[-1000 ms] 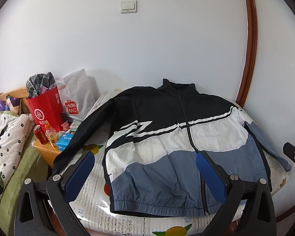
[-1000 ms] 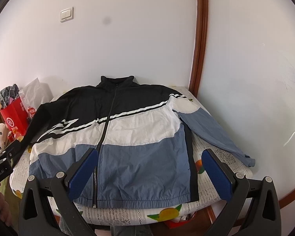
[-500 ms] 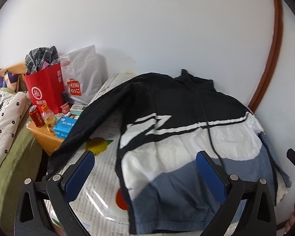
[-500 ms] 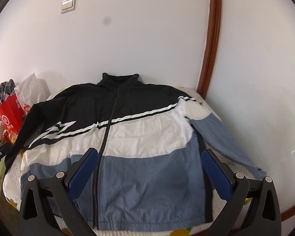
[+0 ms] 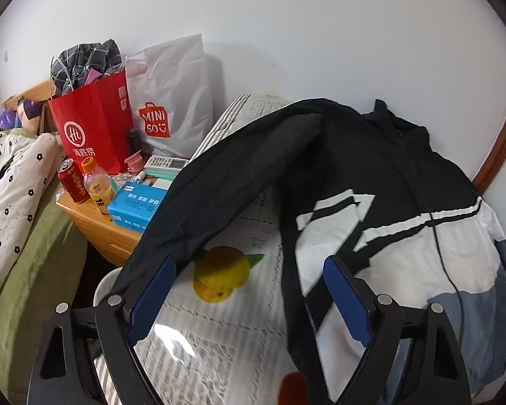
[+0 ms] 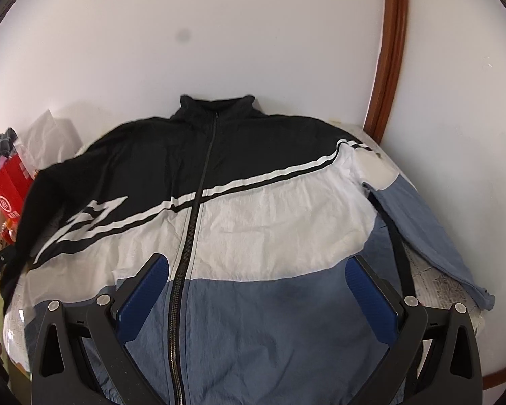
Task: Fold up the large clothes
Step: 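Grasp the black sleeve edge of the jacket with the left gripper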
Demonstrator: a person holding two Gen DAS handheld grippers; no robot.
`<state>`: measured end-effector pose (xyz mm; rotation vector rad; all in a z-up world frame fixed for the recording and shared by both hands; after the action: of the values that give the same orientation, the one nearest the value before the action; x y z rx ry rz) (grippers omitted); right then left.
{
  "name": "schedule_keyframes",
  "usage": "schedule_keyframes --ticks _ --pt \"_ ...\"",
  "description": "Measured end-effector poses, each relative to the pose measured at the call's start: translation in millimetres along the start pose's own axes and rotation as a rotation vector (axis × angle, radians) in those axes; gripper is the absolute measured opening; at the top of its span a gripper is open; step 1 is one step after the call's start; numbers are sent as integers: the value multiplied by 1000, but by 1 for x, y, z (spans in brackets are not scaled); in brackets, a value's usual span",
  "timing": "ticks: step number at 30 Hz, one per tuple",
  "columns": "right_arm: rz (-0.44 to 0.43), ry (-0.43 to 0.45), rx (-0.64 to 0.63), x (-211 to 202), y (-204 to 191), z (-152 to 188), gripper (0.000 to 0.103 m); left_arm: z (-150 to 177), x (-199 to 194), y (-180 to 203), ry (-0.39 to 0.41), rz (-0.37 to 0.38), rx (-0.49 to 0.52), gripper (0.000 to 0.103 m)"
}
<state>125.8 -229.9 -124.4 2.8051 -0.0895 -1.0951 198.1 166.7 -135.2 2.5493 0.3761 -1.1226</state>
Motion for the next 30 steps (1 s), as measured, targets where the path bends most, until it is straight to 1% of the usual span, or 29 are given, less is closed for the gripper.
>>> schedule_keyframes --ticks 3,7,9,12,13,14,15,16,17,18,20,21,24,27,30 --pt "8 -21 -6 14 -5 -2 103 -5 18 -4 -5 -27 22 83" --pt "4 -55 -22 34 -15 -3 103 -11 38 -10 10 -89 49 82" --pt "5 -68 -42 41 -22 -4 103 -13 47 -13 8 -109 56 77" --pt "11 -77 -67 48 -28 -5 103 -13 58 -15 -8 -138 47 65" --pt "10 -82 -73 51 -30 -5 103 -12 62 -16 -12 -151 40 56" --pt "8 -86 -77 53 -31 -5 103 -11 64 -16 -14 -155 36 43" --pt "7 -89 -78 55 -31 -5 103 -11 66 -16 -15 -159 32 33" --pt "7 -94 -80 57 -31 -4 103 -11 68 -16 -16 -166 29 28" --pt "7 -99 -83 60 -30 -4 103 -12 69 -16 -11 -171 24 14" --pt "8 -102 -84 61 -29 -4 103 -13 69 -16 -5 -170 17 9" --pt "12 -103 -86 62 -25 -3 103 -20 64 -14 14 -160 -8 6" --pt "17 -103 -83 63 -21 -4 103 -24 60 -13 51 -163 1 5" --pt "13 -98 -67 63 -11 -6 103 -38 48 -1 89 -139 -6 5" --pt "12 -87 -52 61 1 -10 103 -52 35 18 124 -106 1 5" --pt "22 -60 -73 58 13 -19 103 -65 21 44 166 -66 21 5"
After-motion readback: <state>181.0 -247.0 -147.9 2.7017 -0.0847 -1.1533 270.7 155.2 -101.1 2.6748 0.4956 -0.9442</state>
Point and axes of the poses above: each gripper's, at about its wrist camera, not at the fingertips, and x roughly the way its jaws point, y to its right, z to its underside, the point moved 5 cm from there along x, roughly the way its jaws point, and after that the axes turned 10 degrees about -x, right-handed, at the moved point
